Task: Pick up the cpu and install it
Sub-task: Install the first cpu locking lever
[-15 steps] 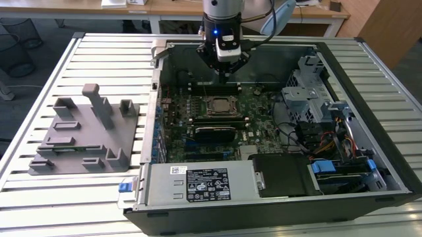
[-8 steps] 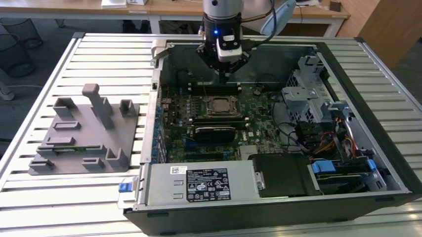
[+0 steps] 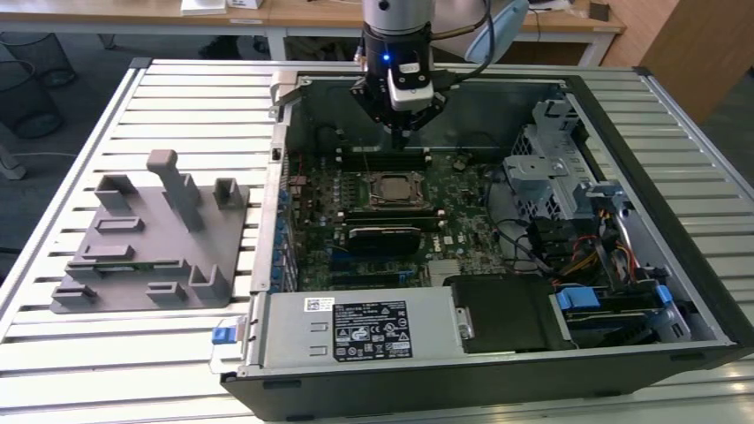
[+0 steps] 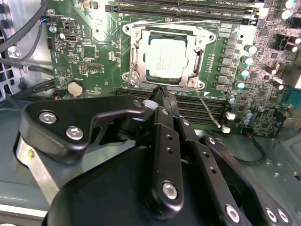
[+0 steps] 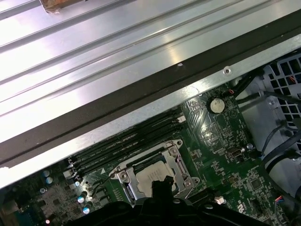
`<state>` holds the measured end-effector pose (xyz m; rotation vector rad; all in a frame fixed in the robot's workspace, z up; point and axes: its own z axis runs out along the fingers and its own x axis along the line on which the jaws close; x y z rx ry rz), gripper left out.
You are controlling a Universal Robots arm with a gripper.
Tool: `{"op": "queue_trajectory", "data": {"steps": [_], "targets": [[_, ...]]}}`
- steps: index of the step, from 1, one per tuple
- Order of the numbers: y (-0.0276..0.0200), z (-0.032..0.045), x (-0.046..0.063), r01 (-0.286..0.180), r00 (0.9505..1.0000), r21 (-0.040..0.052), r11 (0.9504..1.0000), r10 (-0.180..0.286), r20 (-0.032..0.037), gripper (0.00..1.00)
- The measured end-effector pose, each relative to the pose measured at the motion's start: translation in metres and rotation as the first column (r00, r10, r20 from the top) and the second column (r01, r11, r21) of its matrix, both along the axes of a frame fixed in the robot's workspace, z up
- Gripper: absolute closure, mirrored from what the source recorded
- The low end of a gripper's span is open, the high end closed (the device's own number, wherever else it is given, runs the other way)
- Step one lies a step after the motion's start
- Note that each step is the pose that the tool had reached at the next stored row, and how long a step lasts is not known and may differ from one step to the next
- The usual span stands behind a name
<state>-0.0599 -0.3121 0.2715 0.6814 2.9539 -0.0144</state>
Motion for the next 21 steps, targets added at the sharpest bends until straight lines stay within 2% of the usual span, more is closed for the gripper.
{"op": "queue_trajectory", "data": {"steps": [13, 19, 20, 21], "targets": [[-0.0002, 0.0, 0.0, -0.01, 1.0, 0.0001, 1.0, 0.01, 0.0, 0.89], [-0.0001, -0.0001, 0.0, -0.1, 0.995, 0.0001, 0.995, 0.1, -0.0007, 0.89], [-0.0001, 0.0001, 0.0001, -0.105, 0.9945, 0.0008, 0.9945, 0.105, -0.0055, 0.89], [-0.0001, 0.0007, 0.0, -0.107, 0.9942, 0.0016, 0.9943, 0.107, -0.015, 0.89]]}}
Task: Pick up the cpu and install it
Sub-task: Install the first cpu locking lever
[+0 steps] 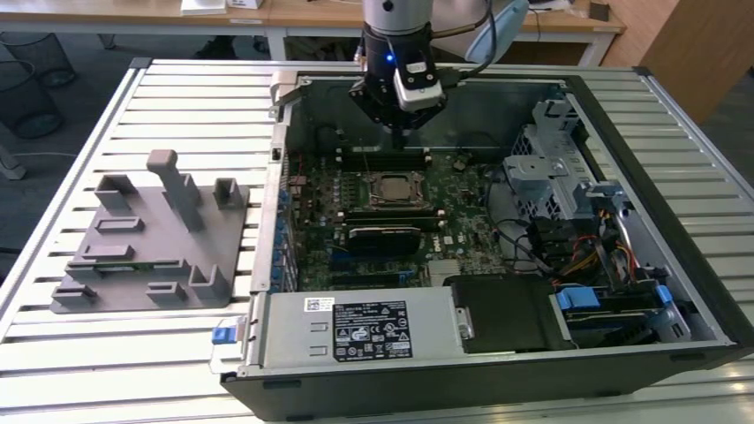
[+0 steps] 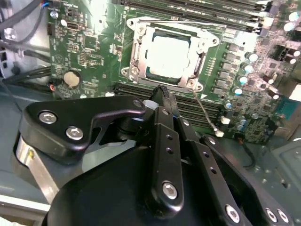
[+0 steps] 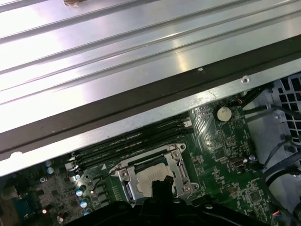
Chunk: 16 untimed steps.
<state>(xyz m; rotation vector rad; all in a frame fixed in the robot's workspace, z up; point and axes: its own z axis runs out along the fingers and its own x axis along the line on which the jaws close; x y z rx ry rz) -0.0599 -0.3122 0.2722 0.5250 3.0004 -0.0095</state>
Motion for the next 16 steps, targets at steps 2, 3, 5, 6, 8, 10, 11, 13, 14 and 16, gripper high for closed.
{"op": "queue_trajectory", "data": {"steps": [2, 3, 5, 6, 8, 10, 11, 13, 14, 16], "targets": [[-0.0001, 0.0017, 0.0002, -0.001, 0.9997, 0.0002, 1.0, 0.001, -0.0233, 0.89], [-0.0001, 0.003, 0.0004, -0.001, 0.9994, 0.0004, 1.0, 0.001, -0.0335, 0.89], [0.0, 0.0041, 0.0005, -0.003, 0.9989, 0.0016, 1.0, 0.003, -0.0473, 0.89], [0.0, 0.0041, 0.0005, -0.008, 0.9987, 0.002, 1.0, 0.009, -0.0503, 0.89], [0.0, 0.0042, 0.0004, -0.04, 0.9979, 0.0019, 0.9992, 0.04, -0.0512, 0.89], [0.0, 0.0041, 0.0005, -0.076, 0.9958, 0.002, 0.9971, 0.076, -0.0512, 0.89], [0.0, 0.0041, 0.0004, -0.093, 0.9943, 0.002, 0.9956, 0.093, -0.0513, 0.89], [-0.0001, 0.0041, -0.0006, -0.113, 0.9922, 0.0027, 0.9936, 0.113, -0.0513, 0.89], [-0.0001, 0.004, -0.0013, -0.115, 0.992, 0.0029, 0.9934, 0.115, -0.0511, 0.89], [-0.0001, 0.004, -0.0016, -0.115, 0.992, 0.0029, 0.9933, 0.115, -0.0512, 0.89]]}}
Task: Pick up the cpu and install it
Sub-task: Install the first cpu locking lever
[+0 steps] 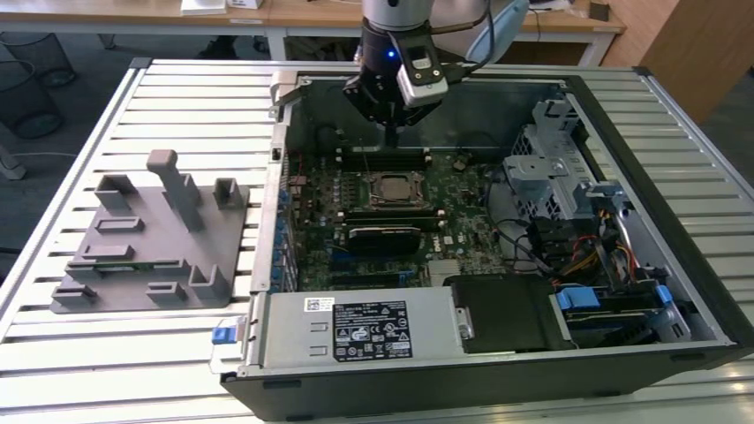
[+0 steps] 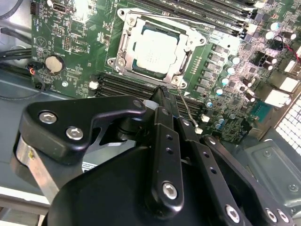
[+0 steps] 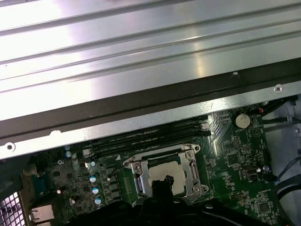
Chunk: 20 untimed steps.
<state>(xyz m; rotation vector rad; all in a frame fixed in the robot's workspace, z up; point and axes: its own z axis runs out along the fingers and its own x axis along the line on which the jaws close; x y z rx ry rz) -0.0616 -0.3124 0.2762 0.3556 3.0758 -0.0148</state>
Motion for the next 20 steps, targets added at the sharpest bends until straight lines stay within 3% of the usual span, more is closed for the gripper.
{"op": "queue_trajectory", "data": {"steps": [20], "targets": [[-0.0011, 0.0, -0.0025, 0.0, 1.0, 0.0, 1.0, 0.0, 0.0, 0.89]]}}
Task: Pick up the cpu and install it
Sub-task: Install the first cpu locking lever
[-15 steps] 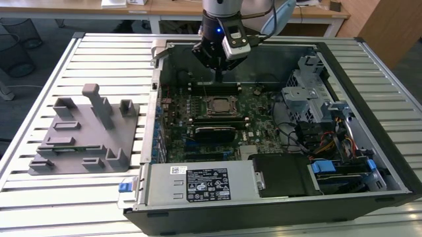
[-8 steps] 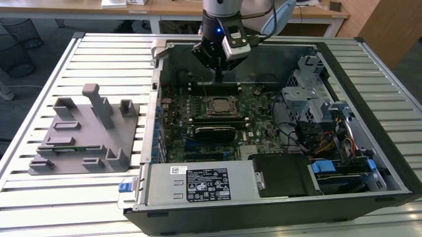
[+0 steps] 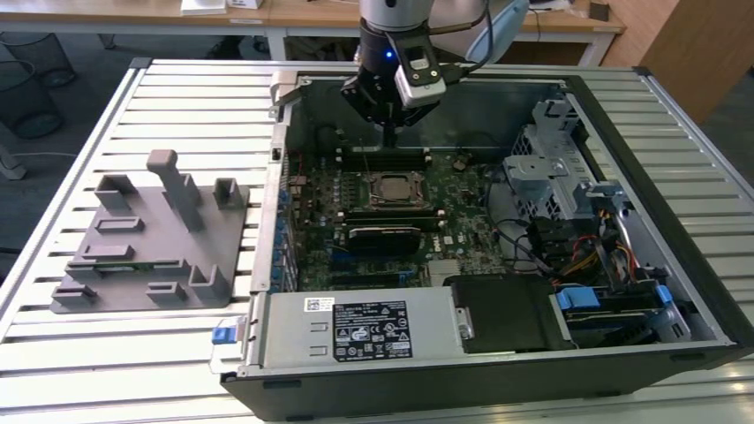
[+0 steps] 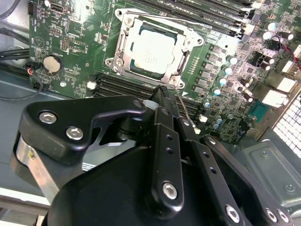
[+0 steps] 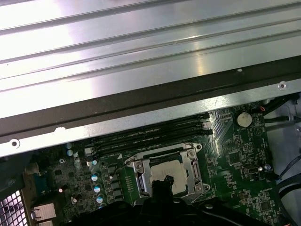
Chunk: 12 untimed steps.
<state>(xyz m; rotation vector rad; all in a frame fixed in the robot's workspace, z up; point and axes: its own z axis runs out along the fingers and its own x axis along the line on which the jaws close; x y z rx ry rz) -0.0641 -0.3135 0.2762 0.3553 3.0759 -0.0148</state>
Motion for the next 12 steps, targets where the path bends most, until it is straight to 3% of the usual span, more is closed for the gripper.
{"op": "queue_trajectory", "data": {"steps": [7, 11, 12], "targets": [[0.0, 0.0001, -0.0001, 0.0, 1.0, 0.0, 1.0, 0.0, -0.002, 0.89], [0.0, 0.0007, -0.0001, -0.004, 0.9997, 0.0033, 1.0, 0.004, -0.0235, 0.89], [0.0, 0.0007, -0.0001, -0.007, 0.9997, 0.0044, 1.0, 0.007, -0.0248, 0.89]]}}
